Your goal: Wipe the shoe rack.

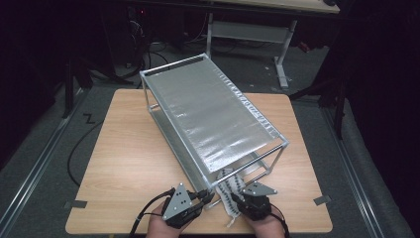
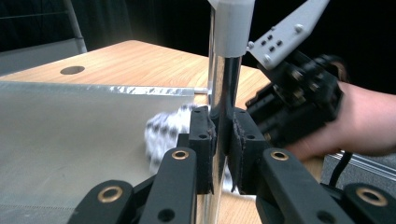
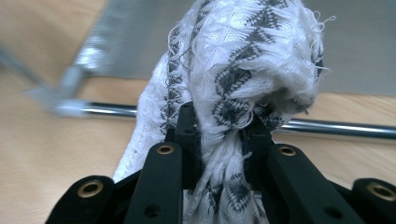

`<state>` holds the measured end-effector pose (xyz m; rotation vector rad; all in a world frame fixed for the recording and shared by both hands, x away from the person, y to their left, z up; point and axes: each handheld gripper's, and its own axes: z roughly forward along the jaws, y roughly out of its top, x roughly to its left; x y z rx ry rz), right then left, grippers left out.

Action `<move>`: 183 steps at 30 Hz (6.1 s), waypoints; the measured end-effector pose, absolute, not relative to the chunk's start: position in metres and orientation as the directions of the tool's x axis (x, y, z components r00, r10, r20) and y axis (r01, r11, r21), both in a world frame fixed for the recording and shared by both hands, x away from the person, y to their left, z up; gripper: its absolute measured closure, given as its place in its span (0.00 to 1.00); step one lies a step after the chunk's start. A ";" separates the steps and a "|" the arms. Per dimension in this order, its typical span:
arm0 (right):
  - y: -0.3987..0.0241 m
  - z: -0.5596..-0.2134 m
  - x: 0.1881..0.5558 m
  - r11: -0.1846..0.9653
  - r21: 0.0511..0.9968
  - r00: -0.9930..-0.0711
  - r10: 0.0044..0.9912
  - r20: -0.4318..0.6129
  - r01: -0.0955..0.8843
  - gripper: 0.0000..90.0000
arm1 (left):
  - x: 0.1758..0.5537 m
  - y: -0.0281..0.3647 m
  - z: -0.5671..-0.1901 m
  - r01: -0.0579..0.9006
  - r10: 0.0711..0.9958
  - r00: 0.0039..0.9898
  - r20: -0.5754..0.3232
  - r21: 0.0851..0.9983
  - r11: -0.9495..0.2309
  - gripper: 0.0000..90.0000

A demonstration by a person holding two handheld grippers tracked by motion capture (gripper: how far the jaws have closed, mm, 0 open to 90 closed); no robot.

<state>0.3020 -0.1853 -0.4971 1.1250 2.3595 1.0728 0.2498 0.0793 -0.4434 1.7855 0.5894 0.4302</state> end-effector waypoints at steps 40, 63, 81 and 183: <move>-0.228 -0.498 0.323 0.339 0.743 -0.524 0.851 0.020 0.577 0.84 | 0.249 0.072 -0.443 0.155 0.550 0.835 -0.001 0.960 -0.234 0.90; -0.164 -0.499 0.270 0.481 0.734 -0.752 0.656 0.061 0.479 0.84 | 0.254 0.056 -0.443 0.153 0.532 0.847 -0.004 0.960 -0.235 0.90; -0.175 -0.496 0.282 0.462 0.729 -0.717 0.695 0.056 0.504 0.84 | 0.251 0.062 -0.443 0.161 0.541 0.841 -0.011 0.959 -0.231 0.90; -0.273 -0.375 0.305 0.126 0.967 -0.428 0.904 -0.019 0.222 0.86 | 0.248 0.073 -0.476 0.198 0.575 0.817 0.028 0.924 -0.326 0.90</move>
